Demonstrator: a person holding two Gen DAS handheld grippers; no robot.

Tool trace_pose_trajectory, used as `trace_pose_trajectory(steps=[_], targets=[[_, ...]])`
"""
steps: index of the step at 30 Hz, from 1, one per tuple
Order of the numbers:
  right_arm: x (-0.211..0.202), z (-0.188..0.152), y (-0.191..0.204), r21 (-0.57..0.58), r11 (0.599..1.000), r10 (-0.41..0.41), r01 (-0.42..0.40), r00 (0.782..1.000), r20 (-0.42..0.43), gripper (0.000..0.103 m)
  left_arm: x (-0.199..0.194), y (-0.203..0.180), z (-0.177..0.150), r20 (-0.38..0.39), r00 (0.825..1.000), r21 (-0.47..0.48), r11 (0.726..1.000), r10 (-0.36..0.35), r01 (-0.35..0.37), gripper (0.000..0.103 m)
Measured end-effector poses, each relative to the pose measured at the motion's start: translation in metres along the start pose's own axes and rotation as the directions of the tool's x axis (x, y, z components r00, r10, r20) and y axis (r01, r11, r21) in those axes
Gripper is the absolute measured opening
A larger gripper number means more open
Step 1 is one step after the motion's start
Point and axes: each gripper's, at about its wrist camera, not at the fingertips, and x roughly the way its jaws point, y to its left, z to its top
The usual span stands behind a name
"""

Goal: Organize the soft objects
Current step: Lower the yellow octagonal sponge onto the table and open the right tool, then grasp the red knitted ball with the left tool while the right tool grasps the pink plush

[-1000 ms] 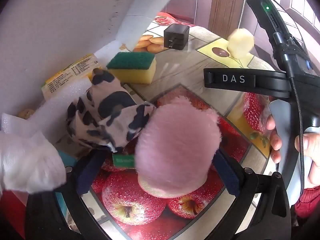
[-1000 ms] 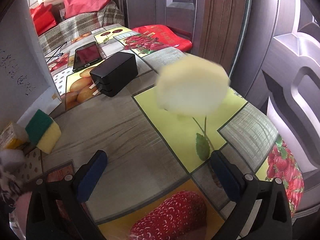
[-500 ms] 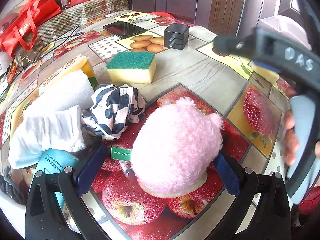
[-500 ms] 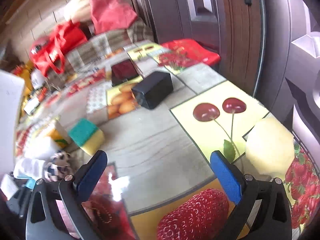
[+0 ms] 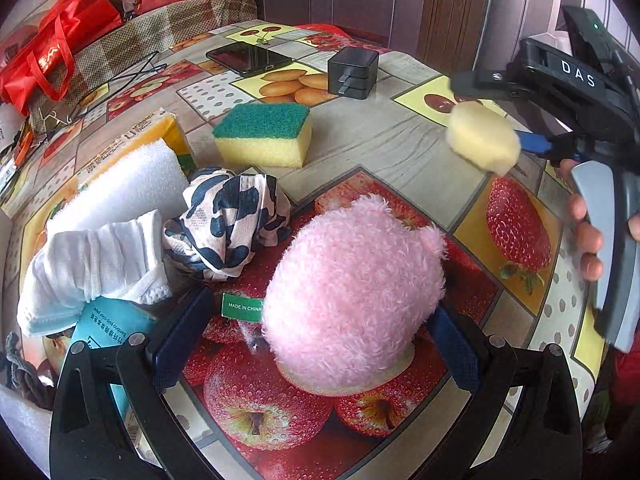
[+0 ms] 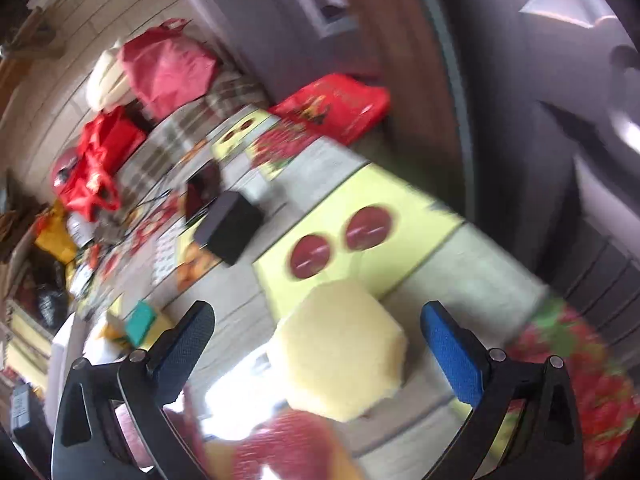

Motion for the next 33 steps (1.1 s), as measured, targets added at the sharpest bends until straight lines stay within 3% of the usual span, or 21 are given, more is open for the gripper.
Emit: trace_pose_trajectory(steps=[3, 5, 8, 16, 19, 24, 29, 33], targets=[[0.02, -0.013, 0.042, -0.034, 0.977, 0.208, -0.211, 0.974, -0.09, 0.103, 0.0, 0.0, 0.0, 0.0, 1.0, 0.0, 1.0, 0.0, 0.0, 0.102], [0.015, -0.018, 0.053, -0.039, 0.962, 0.269, -0.271, 0.962, -0.049, 0.103, 0.0, 0.0, 0.0, 0.0, 1.0, 0.0, 1.0, 0.0, 0.0, 0.103], [-0.003, -0.015, 0.047, -0.033, 0.962, 0.273, -0.272, 0.961, 0.038, 0.103, 0.0, 0.0, 0.0, 0.0, 1.0, 0.0, 1.0, 0.0, 0.0, 0.103], [-0.02, -0.006, 0.018, -0.021, 0.98, 0.2, -0.199, 0.973, 0.116, 0.103, 0.0, 0.0, 0.0, 0.0, 1.0, 0.0, 1.0, 0.0, 0.0, 0.102], [-0.024, -0.006, 0.014, -0.032, 0.98, 0.198, -0.195, 0.968, 0.155, 0.103, 0.0, 0.0, 0.0, 0.0, 1.0, 0.0, 1.0, 0.0, 0.0, 0.102], [-0.018, -0.006, 0.017, -0.038, 0.972, 0.236, -0.233, 0.962, 0.133, 0.103, 0.0, 0.0, 0.0, 0.0, 1.0, 0.0, 1.0, 0.0, 0.0, 0.102], [-0.026, -0.008, 0.021, -0.062, 0.973, 0.23, -0.223, 0.959, 0.167, 0.103, 0.0, 0.0, 0.0, -0.002, 1.0, -0.001, 1.0, -0.001, 0.001, 0.102], [-0.041, -0.013, 0.029, -0.123, 0.962, 0.267, -0.244, 0.935, 0.234, 0.103, 0.001, 0.001, 0.0, -0.002, 1.0, -0.003, 1.0, -0.004, 0.004, 0.102]])
